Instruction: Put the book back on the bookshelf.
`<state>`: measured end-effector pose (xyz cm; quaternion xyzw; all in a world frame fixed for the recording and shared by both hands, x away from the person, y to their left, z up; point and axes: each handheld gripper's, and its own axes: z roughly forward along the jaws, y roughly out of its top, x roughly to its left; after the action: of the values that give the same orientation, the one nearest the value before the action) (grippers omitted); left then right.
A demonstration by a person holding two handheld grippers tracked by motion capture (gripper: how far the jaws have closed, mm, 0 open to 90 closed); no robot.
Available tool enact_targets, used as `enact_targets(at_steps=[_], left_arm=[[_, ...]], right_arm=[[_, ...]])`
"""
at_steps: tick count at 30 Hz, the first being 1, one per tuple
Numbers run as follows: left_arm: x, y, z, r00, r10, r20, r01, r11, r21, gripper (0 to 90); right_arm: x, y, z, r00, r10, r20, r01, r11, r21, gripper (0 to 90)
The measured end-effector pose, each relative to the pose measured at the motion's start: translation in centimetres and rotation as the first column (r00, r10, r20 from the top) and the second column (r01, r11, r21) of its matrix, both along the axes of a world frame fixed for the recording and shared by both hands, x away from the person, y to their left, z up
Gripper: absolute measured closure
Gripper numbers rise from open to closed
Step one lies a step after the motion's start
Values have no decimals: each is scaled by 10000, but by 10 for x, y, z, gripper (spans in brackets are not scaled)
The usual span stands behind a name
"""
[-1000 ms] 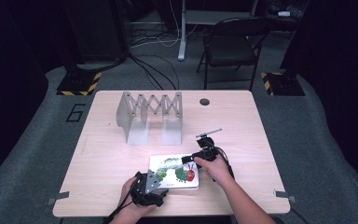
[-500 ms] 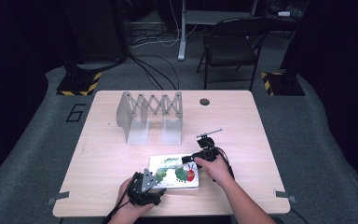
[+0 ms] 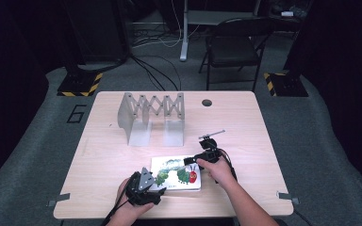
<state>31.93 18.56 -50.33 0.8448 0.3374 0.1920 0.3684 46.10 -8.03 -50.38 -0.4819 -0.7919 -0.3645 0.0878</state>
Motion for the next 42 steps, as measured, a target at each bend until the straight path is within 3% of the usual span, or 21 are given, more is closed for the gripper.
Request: enact_targets(at_steps=[5, 7, 8, 11, 14, 20, 26, 33, 38, 42], left_arm=[[6, 2, 1, 9996, 267, -21, -267, 9996, -8, 243], [8, 1, 0, 9995, 220, -237, -222, 9997, -94, 243], [9, 1, -1, 9995, 294, -134, -294, 9996, -21, 239], [12, -2, -2, 9981, 533, -321, -542, 9981, -279, 212], [15, -1, -3, 9967, 685, -434, -697, 9972, -275, 185], [23, -2, -7, 9918, 798, -1000, -874, 9934, -740, 152], [25, -1, -8, 9923, 724, -1010, -798, 9943, -712, 128], [26, -2, -12, 9884, 913, -1214, -1053, 9878, -1146, 101], [27, -2, -14, 9891, 879, -1180, -1020, 9876, -1197, 71], [28, 0, -18, 9843, 984, -1464, -1227, 9783, -1670, 54]], right_arm=[[-1, 0, 0, 9999, -57, -87, 57, 10000, 46, 370], [-1, 0, 0, 9999, -64, -88, 65, 10000, 60, 370], [0, 0, 1, 9999, -30, -118, 31, 10000, 47, 370], [-1, 0, 1, 9999, -32, -127, 32, 10000, 39, 370], [-1, 0, 0, 9999, -45, -113, 45, 10000, 52, 370], [-1, 0, 0, 9999, -31, -109, 32, 10000, 54, 372], [-1, 0, 0, 10000, -30, -87, 31, 10000, 45, 371], [-1, 0, 0, 10000, -20, -79, 20, 10000, 62, 370], [-2, 0, 0, 10000, -98, -16, 98, 9999, 87, 368], [-1, 0, 0, 10000, -29, 13, 29, 10000, 80, 367]])
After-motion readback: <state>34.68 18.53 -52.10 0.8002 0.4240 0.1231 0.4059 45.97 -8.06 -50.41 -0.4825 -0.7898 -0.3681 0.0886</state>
